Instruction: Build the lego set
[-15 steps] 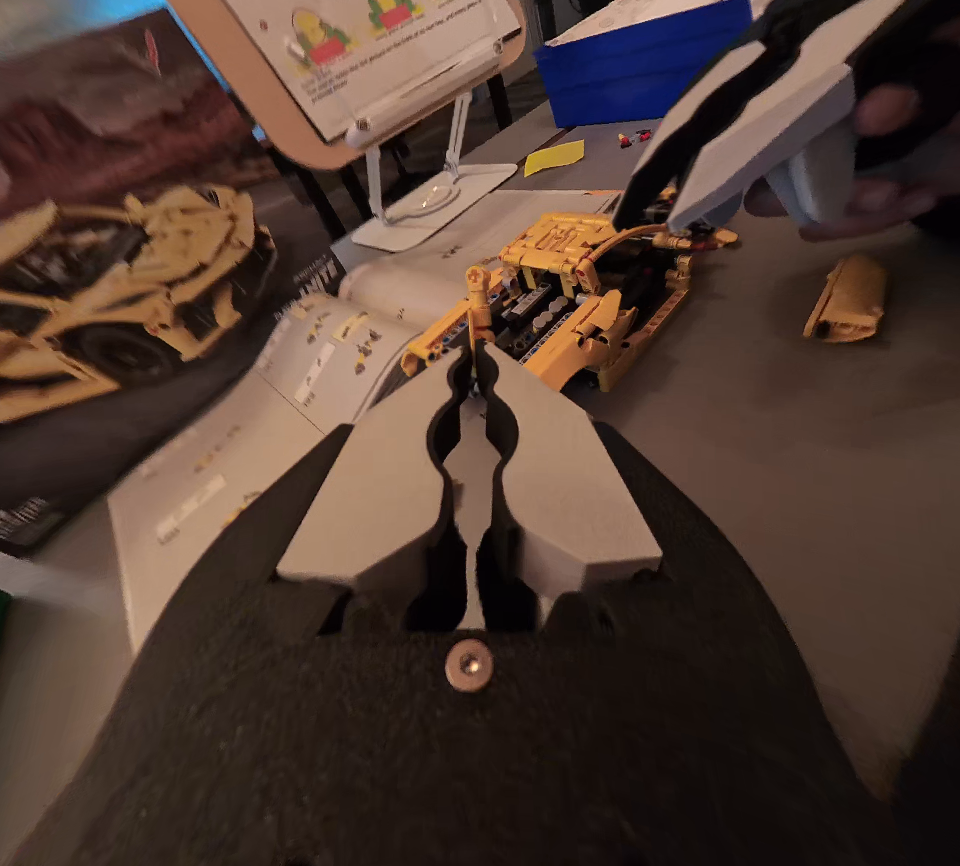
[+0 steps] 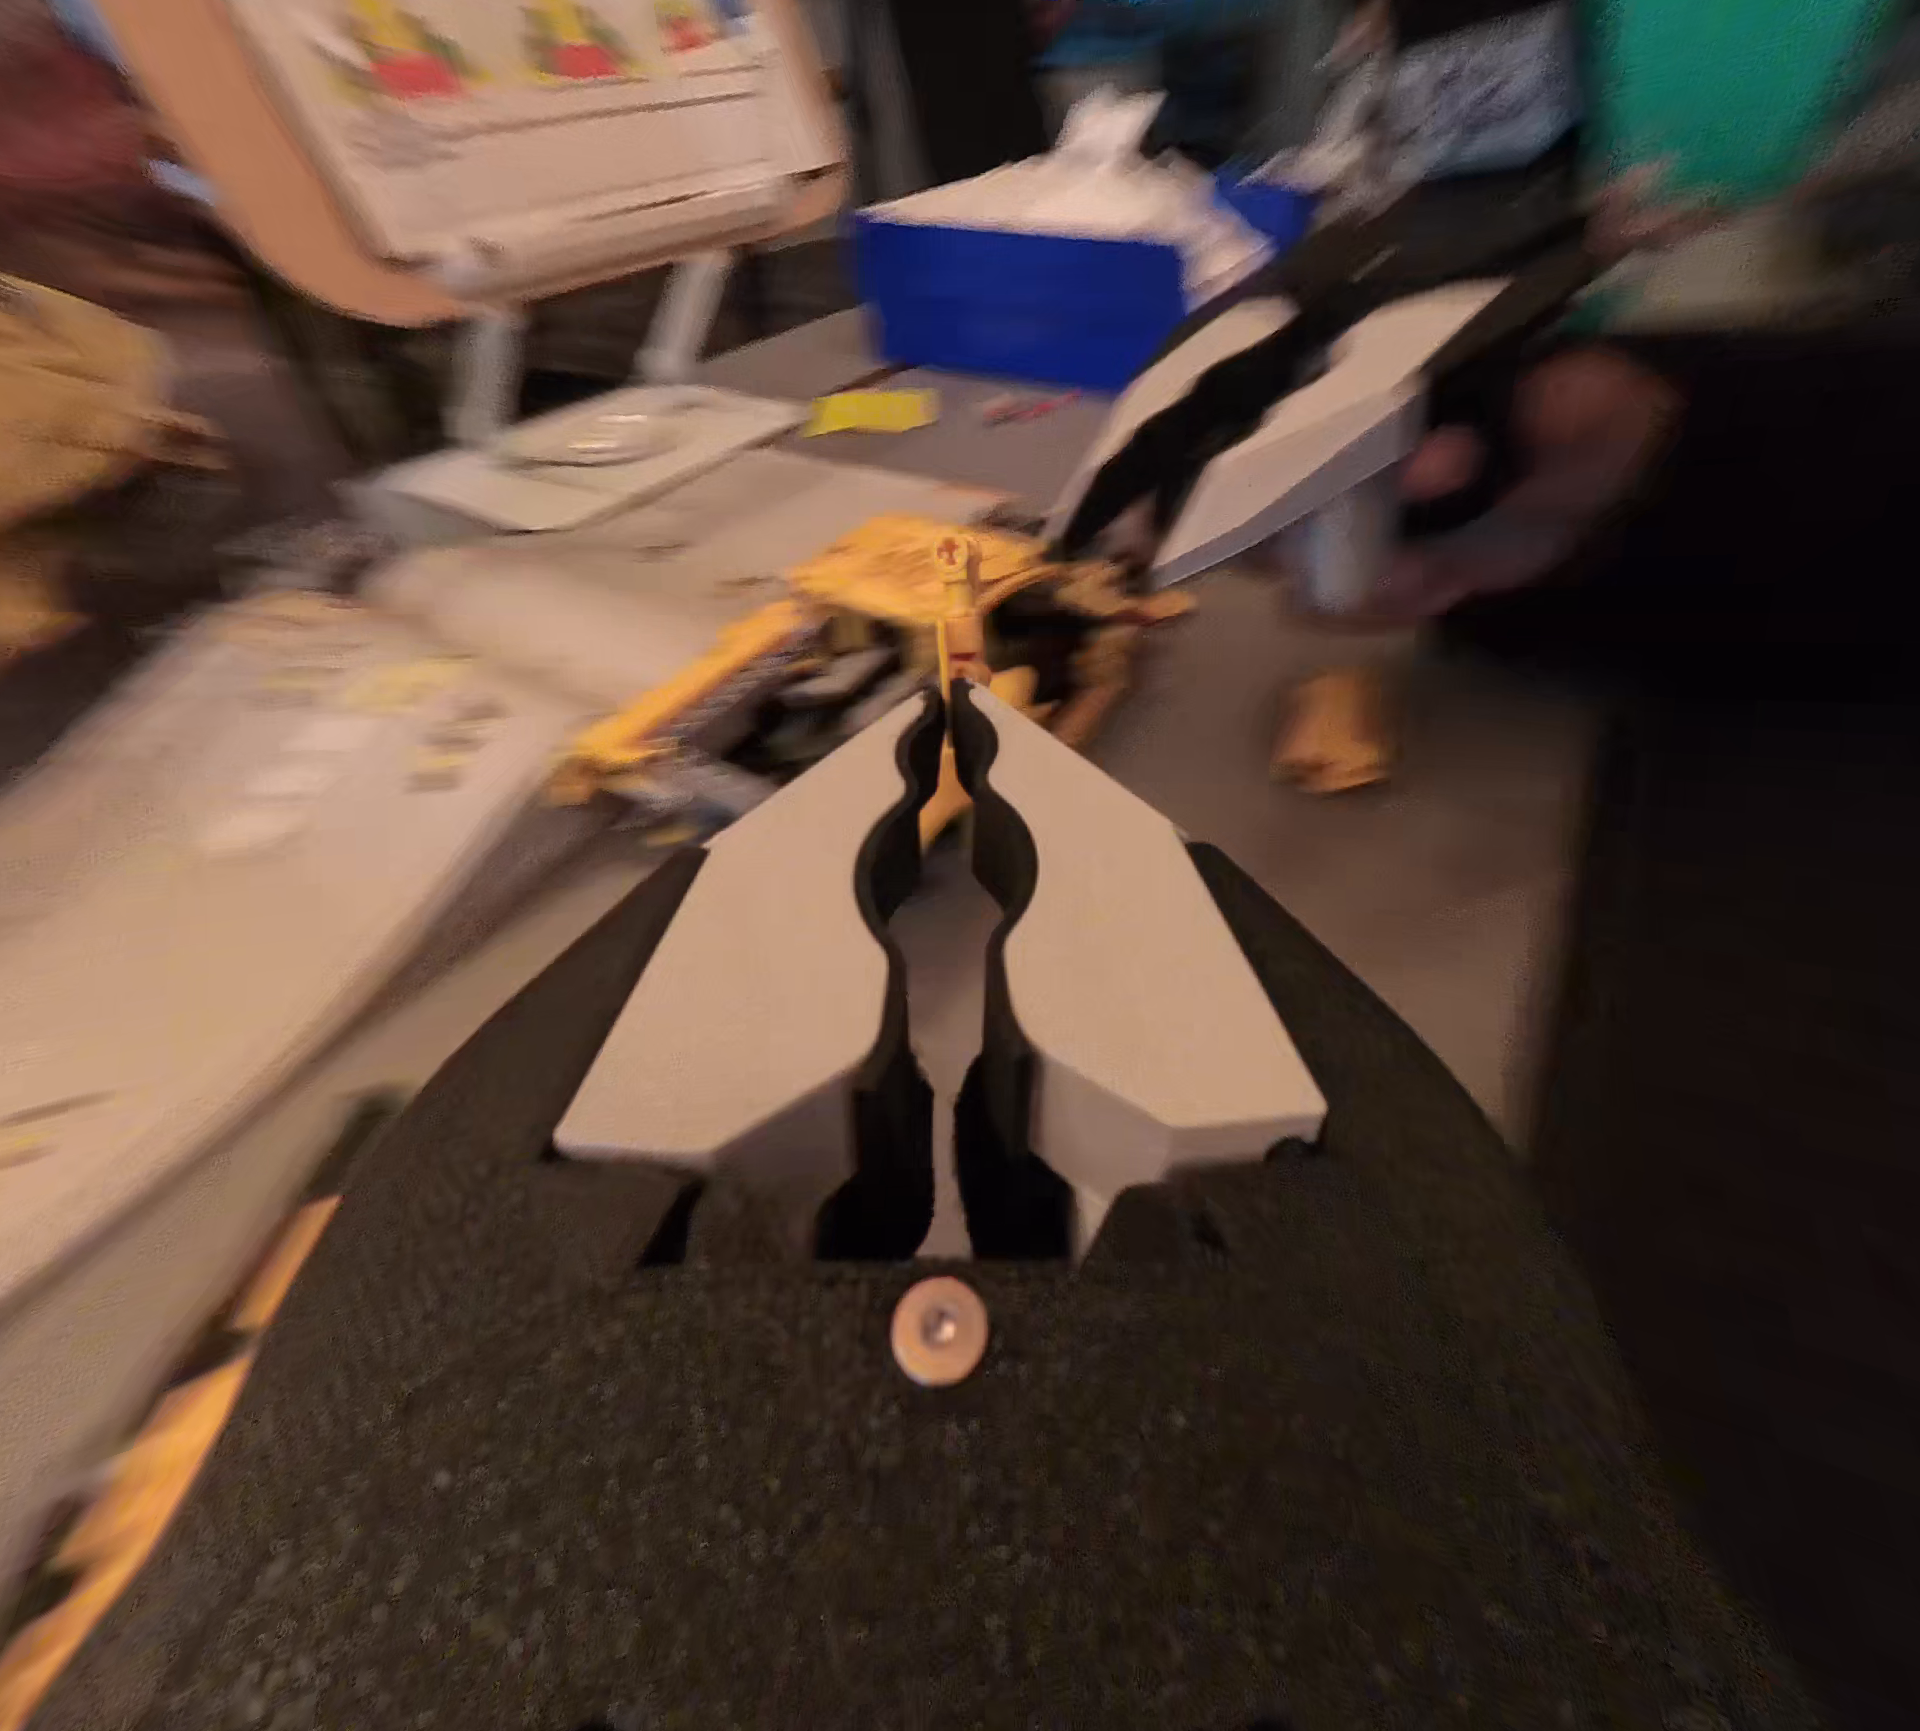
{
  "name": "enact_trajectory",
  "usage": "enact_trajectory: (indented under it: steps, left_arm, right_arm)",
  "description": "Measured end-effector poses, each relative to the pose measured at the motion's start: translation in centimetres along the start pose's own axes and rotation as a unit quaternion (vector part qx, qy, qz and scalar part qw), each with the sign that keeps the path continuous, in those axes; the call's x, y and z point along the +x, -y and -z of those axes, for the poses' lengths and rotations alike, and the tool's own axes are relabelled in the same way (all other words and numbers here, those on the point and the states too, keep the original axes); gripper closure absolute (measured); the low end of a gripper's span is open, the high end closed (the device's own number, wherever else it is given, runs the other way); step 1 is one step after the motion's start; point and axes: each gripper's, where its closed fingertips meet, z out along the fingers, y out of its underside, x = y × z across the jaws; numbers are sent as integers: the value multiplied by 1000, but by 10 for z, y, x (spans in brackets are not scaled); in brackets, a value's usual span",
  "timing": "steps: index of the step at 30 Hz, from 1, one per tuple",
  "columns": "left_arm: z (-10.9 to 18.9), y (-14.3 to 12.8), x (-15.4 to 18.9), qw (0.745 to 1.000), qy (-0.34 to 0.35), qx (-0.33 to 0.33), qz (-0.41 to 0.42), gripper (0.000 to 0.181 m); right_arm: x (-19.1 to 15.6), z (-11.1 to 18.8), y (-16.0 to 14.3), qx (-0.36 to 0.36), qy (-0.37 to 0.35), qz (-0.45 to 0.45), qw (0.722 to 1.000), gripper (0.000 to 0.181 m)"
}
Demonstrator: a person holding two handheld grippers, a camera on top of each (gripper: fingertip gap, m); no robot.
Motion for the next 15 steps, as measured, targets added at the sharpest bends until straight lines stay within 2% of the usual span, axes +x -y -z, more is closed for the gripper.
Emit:
enact_trajectory:
  steps: [2,3,6,9,15]
  left_arm:
    - [2,6,29,983,-133,13,129,180]
    - [3,7,33,977,-153,14,148,180]
    - [3,4,42,974,-174,7,145,180]
    - [-2,-11,40,978,-160,-32,131,180]
    - [-4,-20,41,975,-165,-56,139,180]
  right_arm:
    - [-12,1,7,25,40,-4,999,151]
    - [-21,2,11,38,68,-12,997,151]
    - [-33,2,12,34,111,-36,993,155]
    - [-33,-2,2,9,107,-27,994,157]
    - [-37,-8,-11,-26,119,-38,992,160]
